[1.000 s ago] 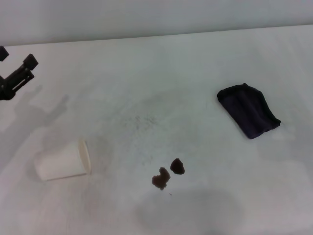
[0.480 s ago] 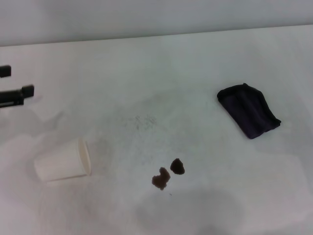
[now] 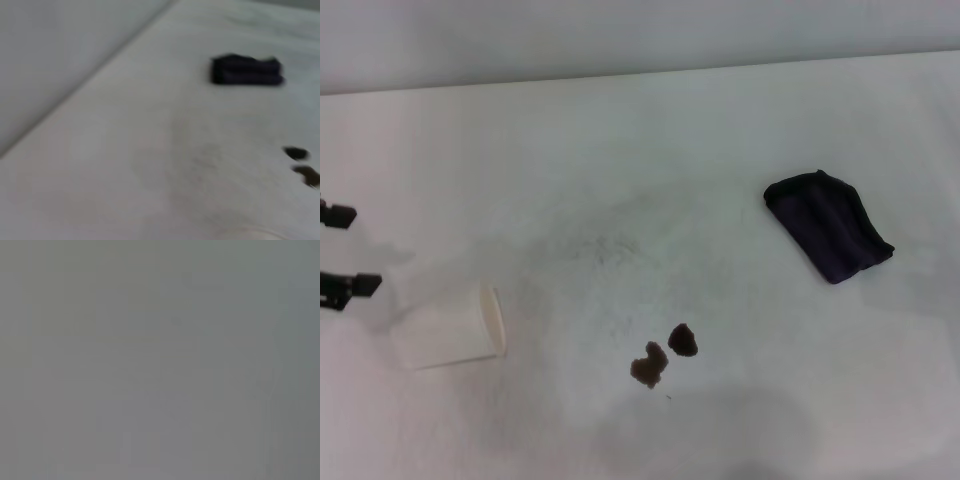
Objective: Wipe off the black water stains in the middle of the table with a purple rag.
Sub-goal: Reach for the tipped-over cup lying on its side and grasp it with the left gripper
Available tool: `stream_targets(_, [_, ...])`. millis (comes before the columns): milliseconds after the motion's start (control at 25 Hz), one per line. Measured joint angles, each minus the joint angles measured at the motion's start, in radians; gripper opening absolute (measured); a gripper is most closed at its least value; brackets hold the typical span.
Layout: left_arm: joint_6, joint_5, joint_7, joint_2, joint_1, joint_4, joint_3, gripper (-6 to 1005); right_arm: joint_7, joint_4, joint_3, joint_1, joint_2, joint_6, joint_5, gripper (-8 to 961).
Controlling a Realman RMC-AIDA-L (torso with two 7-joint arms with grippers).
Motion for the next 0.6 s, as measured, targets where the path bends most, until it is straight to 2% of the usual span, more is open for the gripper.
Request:
stream_targets(120, [-0.047,0.069,0.019,-0.003,-0.031,0.005,0.005,873,0.013,-0.001,0.0,-0.001,0.0,-0.013,0.009,875])
stream_targets(240, [-0.072,0.137,0.039,-0.019,-0.05,0.002,0.011,873,0.023,-0.001,0.0,-0.002,0.0,-0.032,0.01,875])
stream_targets(360, [-0.079,0.192,0.066,-0.043,-0.065,-0.001,0.022,874,0.023,-0.001,0.0,-0.002,0.0,-0.074,0.013,875])
stream_targets(440, [-0.075,0.221,0.1,-0.067,-0.071,-0.003,0.033,874,0.023,-0.003,0.0,0.0,0.0,-0.096,0.015,875])
stream_targets(600, [-0.04,0.264,0.144,-0.097,-0.074,-0.011,0.069,874,0.023,-0.011,0.0,0.003,0.0,-0.101,0.017,875])
